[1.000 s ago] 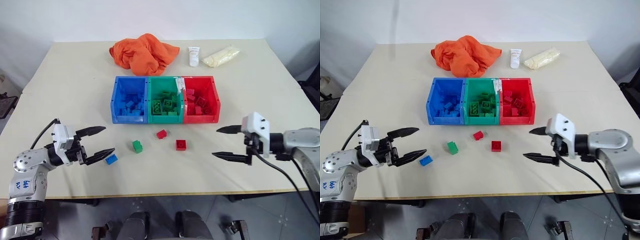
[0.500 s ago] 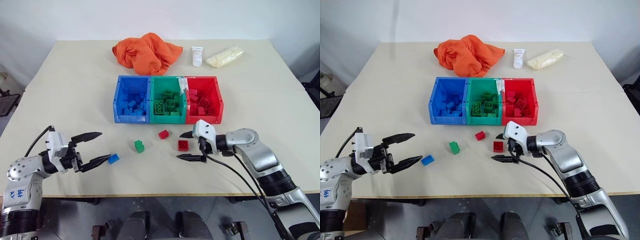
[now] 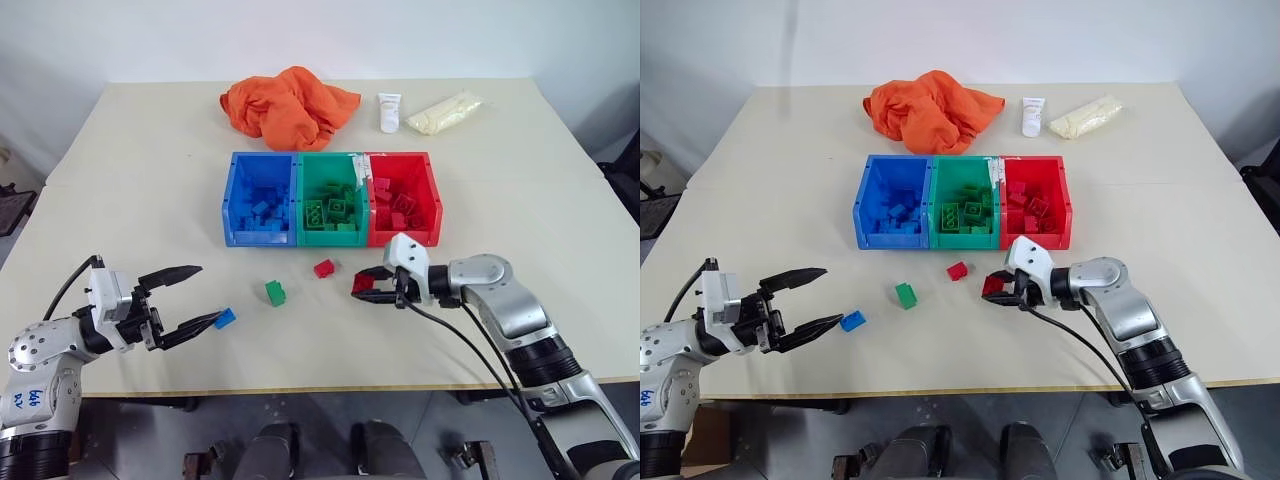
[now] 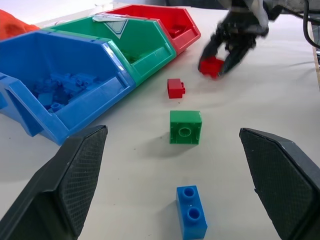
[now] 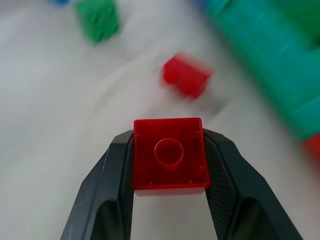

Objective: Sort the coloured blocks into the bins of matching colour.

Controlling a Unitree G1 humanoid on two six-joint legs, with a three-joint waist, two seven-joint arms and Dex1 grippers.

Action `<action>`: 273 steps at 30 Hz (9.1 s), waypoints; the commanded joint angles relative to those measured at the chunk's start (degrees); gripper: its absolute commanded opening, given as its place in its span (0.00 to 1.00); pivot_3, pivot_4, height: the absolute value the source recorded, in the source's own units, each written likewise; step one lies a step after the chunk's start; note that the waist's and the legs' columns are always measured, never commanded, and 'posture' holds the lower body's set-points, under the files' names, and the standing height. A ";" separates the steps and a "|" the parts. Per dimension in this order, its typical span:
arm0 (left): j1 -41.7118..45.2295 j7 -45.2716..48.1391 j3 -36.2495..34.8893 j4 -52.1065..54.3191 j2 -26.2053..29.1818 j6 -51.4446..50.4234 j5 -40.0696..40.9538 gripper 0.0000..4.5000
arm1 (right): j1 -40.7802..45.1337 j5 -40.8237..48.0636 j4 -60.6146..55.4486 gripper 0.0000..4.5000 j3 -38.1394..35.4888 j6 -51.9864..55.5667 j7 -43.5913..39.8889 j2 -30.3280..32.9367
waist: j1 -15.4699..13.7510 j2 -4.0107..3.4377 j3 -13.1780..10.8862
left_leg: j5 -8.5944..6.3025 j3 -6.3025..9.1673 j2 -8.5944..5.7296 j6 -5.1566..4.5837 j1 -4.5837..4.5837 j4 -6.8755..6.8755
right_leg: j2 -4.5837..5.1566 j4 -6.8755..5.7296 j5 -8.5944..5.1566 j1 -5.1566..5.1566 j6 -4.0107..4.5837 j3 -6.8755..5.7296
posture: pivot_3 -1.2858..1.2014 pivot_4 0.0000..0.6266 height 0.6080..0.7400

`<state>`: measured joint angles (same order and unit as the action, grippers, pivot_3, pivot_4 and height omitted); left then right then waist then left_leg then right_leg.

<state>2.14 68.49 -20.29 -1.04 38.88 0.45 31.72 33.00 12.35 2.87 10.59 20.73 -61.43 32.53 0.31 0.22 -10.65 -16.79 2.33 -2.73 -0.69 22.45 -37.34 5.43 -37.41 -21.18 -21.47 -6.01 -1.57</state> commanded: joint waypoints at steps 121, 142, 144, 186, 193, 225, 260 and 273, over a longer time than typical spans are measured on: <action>1.84 10.98 -1.68 -4.41 -1.03 3.04 7.15 1.00 | 5.65 2.89 -7.68 0.36 -9.21 8.33 6.47 -2.55 | 1.10 0.01 0.01 | -0.06 0.02 0.05 0.04 -0.06 0.01 | -0.02 -0.03 0.01 0.03 -0.01 -0.01 | 0.52 0.24 1.00; 12.42 12.30 2.72 -11.73 -2.58 5.04 4.44 1.00 | 23.90 -4.97 27.12 0.99 -8.06 -11.92 5.57 0.19 | 1.54 0.02 0.01 | -0.04 -0.17 0.07 0.04 -0.03 0.09 | -0.03 -0.23 0.00 -0.08 0.00 -0.05 | 0.52 0.24 1.00; 12.05 12.08 2.60 -11.41 -2.55 4.93 4.48 1.00 | 22.29 -3.34 24.45 0.99 -8.27 -10.14 2.51 1.05 | 1.45 0.02 0.01 | -0.04 -0.16 0.08 0.03 -0.03 0.07 | -0.03 -0.23 0.00 -0.07 0.00 -0.06 | 0.52 0.24 1.00; -16.37 -15.38 -5.89 23.58 3.07 -12.48 -1.40 1.00 | 4.00 11.54 12.94 0.99 -9.48 -14.92 -27.74 14.53 | -0.27 0.00 -0.01 | -0.19 -0.43 0.20 -0.14 -0.14 0.12 | -0.04 0.77 -0.01 0.30 0.05 0.22 | 0.52 0.24 1.00; -0.03 -15.89 9.06 19.05 3.53 -13.65 -8.30 1.00 | -1.31 13.71 4.92 0.99 -12.75 -11.76 -23.98 15.70 | -0.12 0.00 -0.01 | -0.21 -0.44 0.16 -0.12 -0.13 0.04 | -0.05 0.52 0.02 0.21 0.00 0.18 | 0.52 0.24 1.00; 25.12 -14.84 27.42 4.41 -5.28 -19.88 -18.49 0.33 | -19.08 15.47 -10.67 1.00 -22.37 -7.62 -10.91 16.46 | -0.89 0.02 -0.02 | -0.20 -0.51 0.17 -0.12 -0.03 -0.40 | -0.11 0.01 0.03 0.12 -0.03 0.25 | 0.52 0.24 1.00; 47.95 -20.55 21.46 -20.73 -18.25 -3.66 -19.75 0.99 | -17.45 19.97 -10.63 1.00 -28.09 -8.09 -2.61 13.93 | -1.04 0.21 -0.13 | -0.22 -0.56 0.12 -0.14 0.17 -0.64 | -0.14 -0.32 0.08 -0.06 -0.13 0.18 | 0.52 0.24 1.00; 10.70 -9.35 1.23 12.03 9.65 -22.32 -7.00 0.99 | -3.16 16.44 4.64 1.00 -19.42 -11.60 -12.08 12.72 | -0.10 0.20 -0.13 | -0.23 -0.46 0.17 -0.16 0.16 -0.58 | -0.09 -0.18 0.07 -0.04 -0.11 0.28 | 0.52 0.24 1.00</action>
<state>14.79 57.49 -14.86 7.35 47.24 -20.54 21.86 28.66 28.92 7.01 -8.45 10.77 -72.49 45.01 0.21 0.41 -10.79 -17.03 1.87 -2.56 -0.85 22.61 -37.90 5.36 -37.52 -21.11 -21.50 -6.11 -1.29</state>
